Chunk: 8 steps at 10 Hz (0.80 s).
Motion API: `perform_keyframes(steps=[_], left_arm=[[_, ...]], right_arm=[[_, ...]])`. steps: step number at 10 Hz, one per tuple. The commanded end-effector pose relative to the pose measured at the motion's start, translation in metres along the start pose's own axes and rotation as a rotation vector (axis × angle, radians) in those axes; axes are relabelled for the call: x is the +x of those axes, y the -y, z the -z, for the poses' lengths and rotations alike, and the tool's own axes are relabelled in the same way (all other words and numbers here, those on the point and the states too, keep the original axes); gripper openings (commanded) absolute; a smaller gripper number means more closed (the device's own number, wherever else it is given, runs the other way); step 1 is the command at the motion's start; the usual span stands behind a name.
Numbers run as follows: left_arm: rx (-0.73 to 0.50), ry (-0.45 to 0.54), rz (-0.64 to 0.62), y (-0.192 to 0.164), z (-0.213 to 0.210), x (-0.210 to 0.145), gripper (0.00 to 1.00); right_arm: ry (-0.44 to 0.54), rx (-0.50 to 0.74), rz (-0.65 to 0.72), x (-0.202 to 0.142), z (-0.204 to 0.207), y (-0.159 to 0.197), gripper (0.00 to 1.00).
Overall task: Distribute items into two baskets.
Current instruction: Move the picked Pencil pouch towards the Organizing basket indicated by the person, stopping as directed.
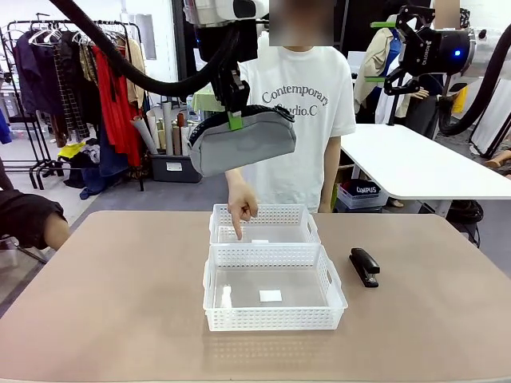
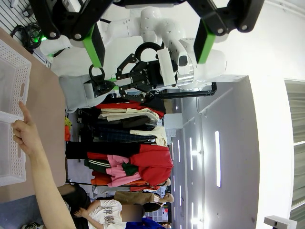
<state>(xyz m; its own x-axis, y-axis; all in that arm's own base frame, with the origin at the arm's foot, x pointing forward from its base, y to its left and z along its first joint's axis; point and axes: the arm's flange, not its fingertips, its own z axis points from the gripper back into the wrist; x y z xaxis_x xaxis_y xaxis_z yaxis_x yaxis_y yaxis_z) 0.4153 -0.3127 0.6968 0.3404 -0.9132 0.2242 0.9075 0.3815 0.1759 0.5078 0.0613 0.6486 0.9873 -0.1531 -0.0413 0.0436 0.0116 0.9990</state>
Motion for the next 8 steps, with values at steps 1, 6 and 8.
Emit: perform_keyframes(steps=[1,6,8], left_arm=[[0.006,-0.001,-0.015,0.0,-0.001,-0.003,0.0],[-0.03,-0.037,0.165,0.012,0.037,0.025,0.0],[-0.016,-0.025,0.227,0.016,0.062,0.041,0.0]], right_arm=[[0.002,0.006,-0.001,-0.003,-0.001,-0.002,1.0],[0.002,0.006,-0.001,-0.003,-0.001,-0.002,1.0],[0.002,0.006,-0.001,-0.003,-0.001,-0.002,1.0]])
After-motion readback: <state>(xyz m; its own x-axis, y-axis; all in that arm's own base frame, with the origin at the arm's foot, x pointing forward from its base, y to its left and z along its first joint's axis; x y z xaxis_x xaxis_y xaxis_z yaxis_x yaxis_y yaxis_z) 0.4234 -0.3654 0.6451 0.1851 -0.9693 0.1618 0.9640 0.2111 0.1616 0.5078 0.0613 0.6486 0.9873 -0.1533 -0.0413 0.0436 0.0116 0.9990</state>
